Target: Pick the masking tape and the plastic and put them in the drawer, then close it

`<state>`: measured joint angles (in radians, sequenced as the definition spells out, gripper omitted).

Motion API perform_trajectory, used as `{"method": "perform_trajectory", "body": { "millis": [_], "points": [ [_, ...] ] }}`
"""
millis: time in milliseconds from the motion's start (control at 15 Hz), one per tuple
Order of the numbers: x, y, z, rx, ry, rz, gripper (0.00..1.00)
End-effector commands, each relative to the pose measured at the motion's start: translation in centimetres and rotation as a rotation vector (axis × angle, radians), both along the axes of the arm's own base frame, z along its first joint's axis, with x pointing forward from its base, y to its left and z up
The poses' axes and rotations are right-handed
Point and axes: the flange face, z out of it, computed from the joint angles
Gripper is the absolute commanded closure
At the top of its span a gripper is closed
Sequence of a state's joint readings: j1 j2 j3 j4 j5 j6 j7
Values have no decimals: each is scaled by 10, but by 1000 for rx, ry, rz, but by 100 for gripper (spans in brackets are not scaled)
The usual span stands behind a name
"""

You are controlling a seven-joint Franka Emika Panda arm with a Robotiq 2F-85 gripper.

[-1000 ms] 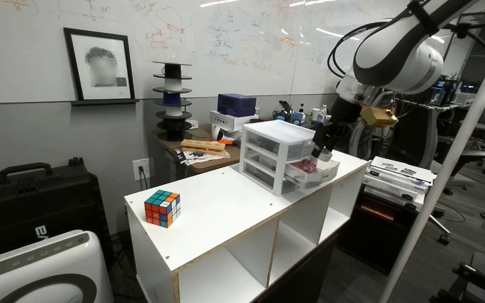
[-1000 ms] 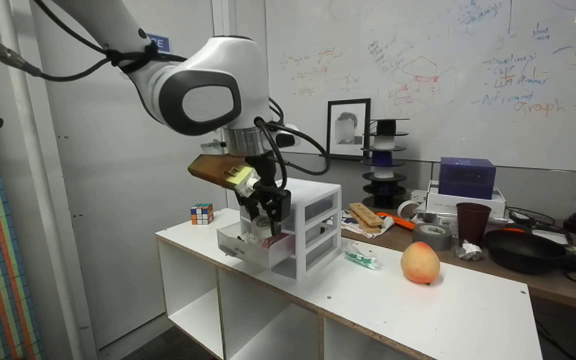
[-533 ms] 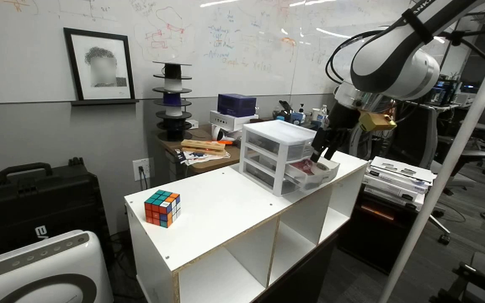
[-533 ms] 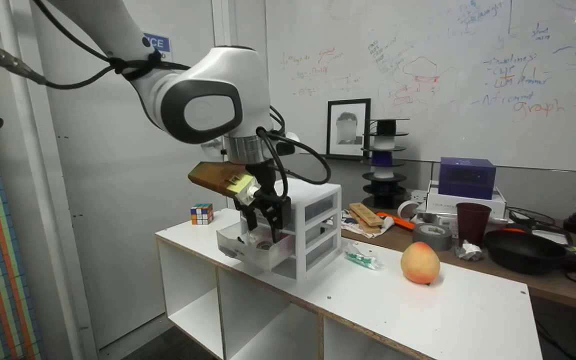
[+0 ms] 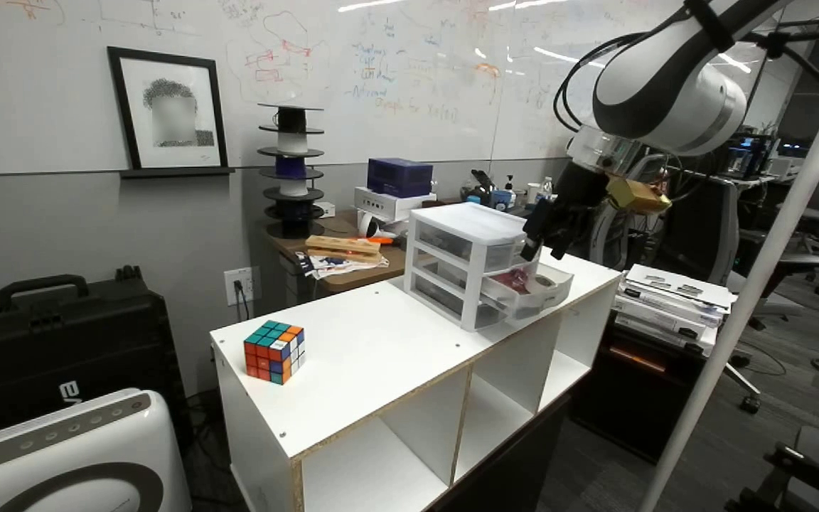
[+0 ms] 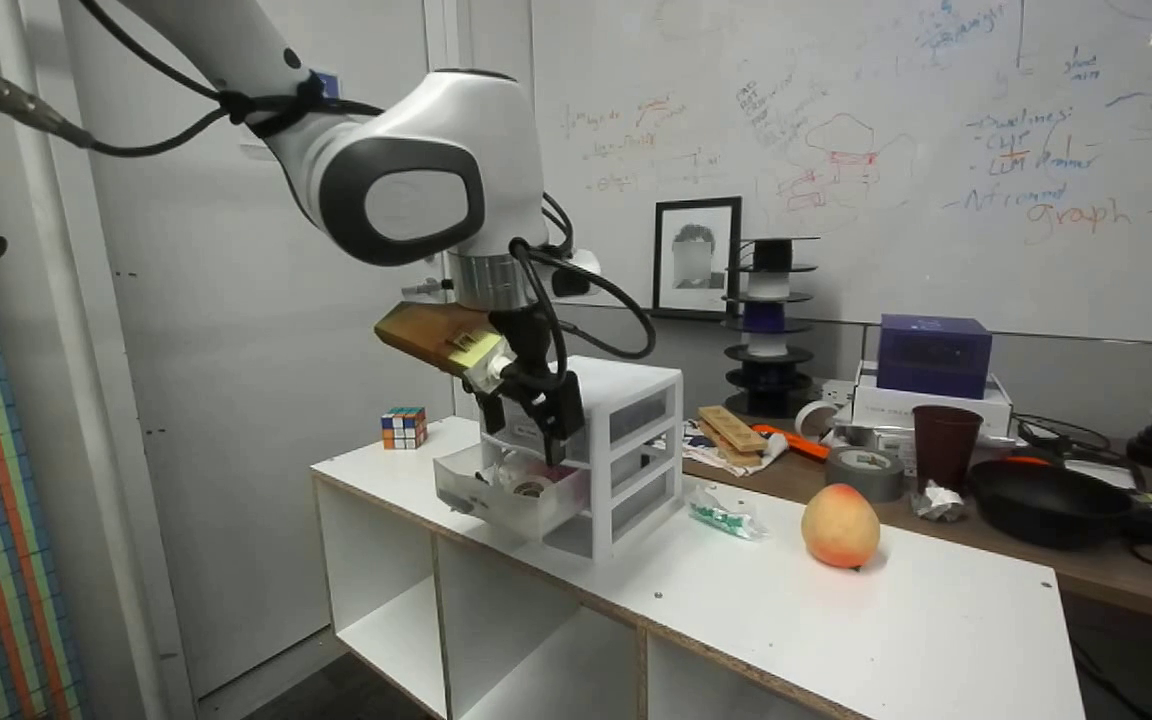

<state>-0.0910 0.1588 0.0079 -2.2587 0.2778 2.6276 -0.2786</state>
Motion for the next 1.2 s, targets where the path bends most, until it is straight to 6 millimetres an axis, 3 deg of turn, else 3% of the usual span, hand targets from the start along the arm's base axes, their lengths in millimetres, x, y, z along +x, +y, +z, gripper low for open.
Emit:
{"method": "perform_trajectory", "body": {
  "millis": [0, 267, 467, 800, 1000, 1133],
  "points": [
    [1, -11, 48, 60, -8, -37, 0],
    [13, -56, 95, 39, -74, -146, 0],
    [21, -100, 111, 36, -90, -263, 0],
    [32, -159, 91, 78, -48, -525, 0],
    [33, -175, 74, 65, 57, -656, 0],
    [24, -171, 67, 71, 40, -616, 0]
  ]
}}
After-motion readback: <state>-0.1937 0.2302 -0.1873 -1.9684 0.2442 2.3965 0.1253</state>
